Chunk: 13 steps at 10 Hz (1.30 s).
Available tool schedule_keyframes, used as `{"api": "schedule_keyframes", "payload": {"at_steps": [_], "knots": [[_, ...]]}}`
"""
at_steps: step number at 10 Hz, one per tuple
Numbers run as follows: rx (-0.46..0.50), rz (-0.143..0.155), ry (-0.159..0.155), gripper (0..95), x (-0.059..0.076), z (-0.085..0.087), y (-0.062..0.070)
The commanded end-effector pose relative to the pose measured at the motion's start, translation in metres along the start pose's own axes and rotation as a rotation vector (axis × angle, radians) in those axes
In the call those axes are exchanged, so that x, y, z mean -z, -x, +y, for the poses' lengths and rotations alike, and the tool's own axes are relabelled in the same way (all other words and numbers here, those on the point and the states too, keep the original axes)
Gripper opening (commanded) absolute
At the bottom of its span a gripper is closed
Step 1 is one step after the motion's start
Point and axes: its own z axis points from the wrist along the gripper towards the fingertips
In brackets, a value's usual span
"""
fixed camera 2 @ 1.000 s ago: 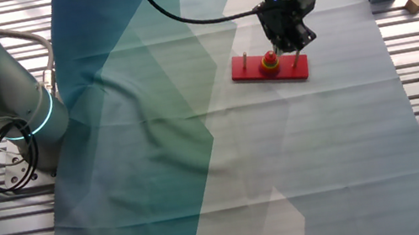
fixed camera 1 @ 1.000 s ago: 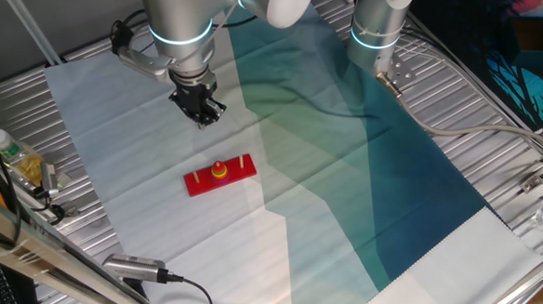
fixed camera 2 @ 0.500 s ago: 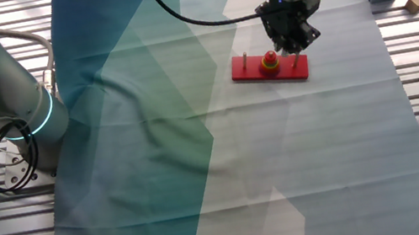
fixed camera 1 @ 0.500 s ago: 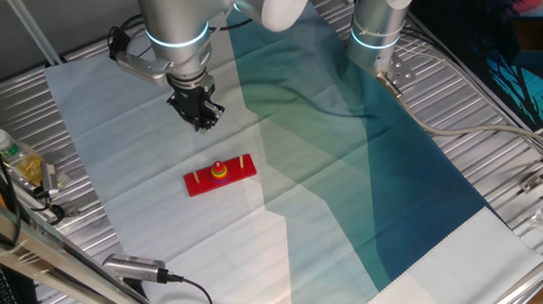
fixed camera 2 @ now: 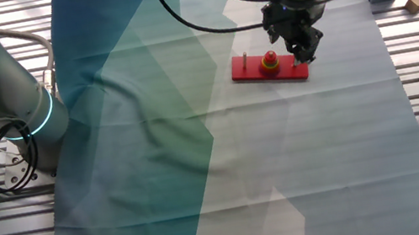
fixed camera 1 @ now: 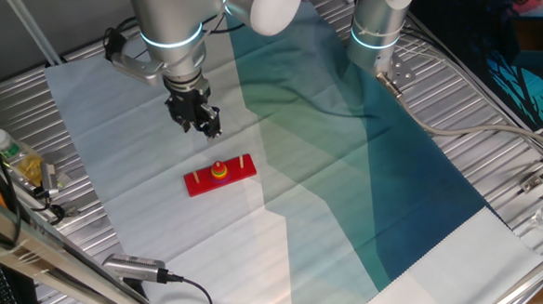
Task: Take out one Hanoi block and throw it aside
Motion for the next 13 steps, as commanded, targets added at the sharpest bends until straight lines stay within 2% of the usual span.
{"api": "schedule_keyframes", "payload": {"at_steps": [1,7,8,10,12,13], "knots": [[-0.055,0.006,-0.022,57.0,-0.004,0.005,0.002],[-0.115,-0.004,-0.025,57.0,-0.018,0.010,0.011],[-0.177,-0.024,-0.036,57.0,-0.020,0.010,0.013],[-0.312,-0.029,-0.037,57.0,-0.022,0.012,0.016],[-0.417,-0.031,-0.024,57.0,-0.025,0.013,0.018],[-0.431,-0.033,-0.014,57.0,-0.027,0.013,0.018]]}}
